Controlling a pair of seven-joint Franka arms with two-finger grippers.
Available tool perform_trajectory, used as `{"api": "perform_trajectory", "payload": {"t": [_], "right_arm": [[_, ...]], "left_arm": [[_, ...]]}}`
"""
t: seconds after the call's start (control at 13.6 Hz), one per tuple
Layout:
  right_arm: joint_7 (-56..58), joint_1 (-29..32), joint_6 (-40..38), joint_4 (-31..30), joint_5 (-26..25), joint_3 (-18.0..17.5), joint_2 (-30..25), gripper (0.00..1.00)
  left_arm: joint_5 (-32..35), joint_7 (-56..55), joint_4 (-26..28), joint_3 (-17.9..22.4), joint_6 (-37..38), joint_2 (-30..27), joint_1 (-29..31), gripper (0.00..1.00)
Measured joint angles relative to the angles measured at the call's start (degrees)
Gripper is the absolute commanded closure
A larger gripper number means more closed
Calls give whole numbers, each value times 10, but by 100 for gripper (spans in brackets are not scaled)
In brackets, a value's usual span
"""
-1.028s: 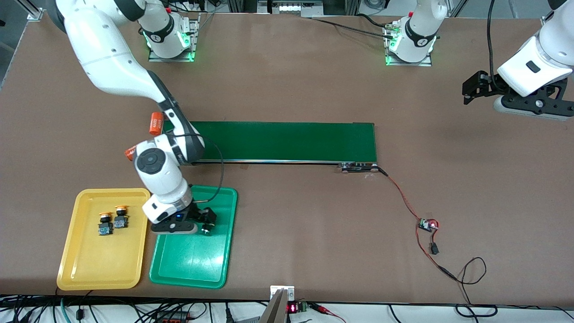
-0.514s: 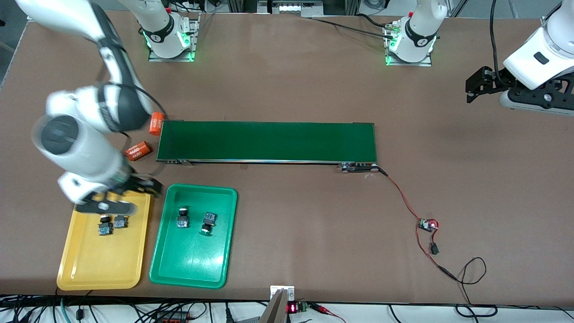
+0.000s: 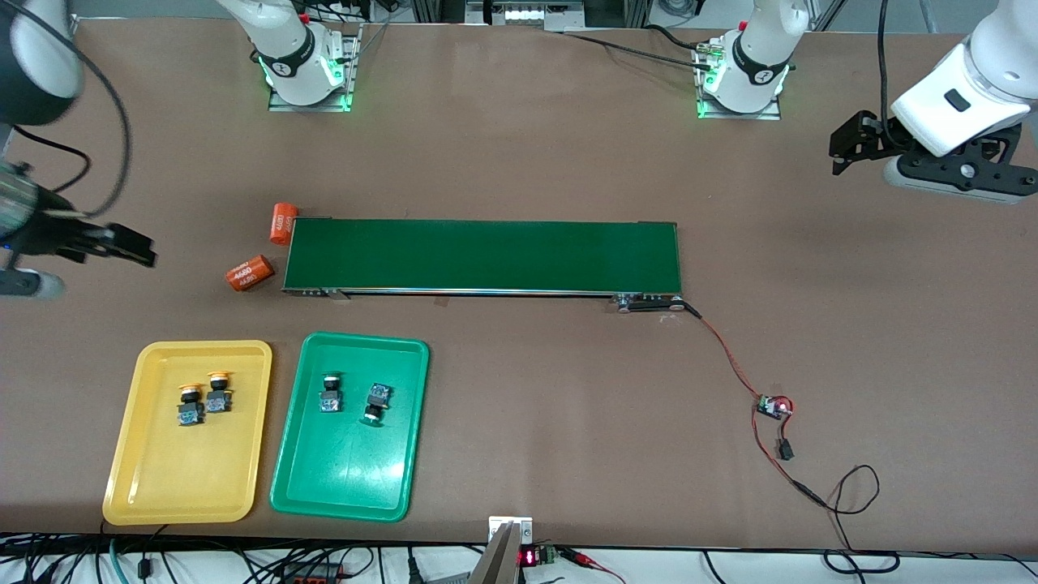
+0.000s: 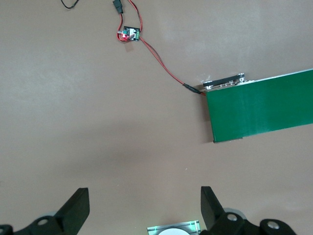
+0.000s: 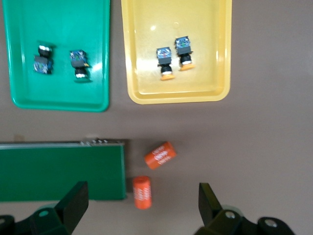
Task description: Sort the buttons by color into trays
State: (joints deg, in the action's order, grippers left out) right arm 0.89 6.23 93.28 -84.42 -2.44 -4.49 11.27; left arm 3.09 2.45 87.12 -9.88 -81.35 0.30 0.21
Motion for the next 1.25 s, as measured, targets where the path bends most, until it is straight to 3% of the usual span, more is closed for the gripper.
{"api": "perform_trajectory", "payload": {"t": [0.44, 1.25], "right_arm": [[-3, 14, -3, -51, 7, 1, -19, 0], [-8, 7, -60, -52, 7, -3, -31, 0]], "left_arm": [[0, 0, -1, 0, 7, 0, 1, 0], [0, -18, -1, 1, 5, 6, 3, 0]]}}
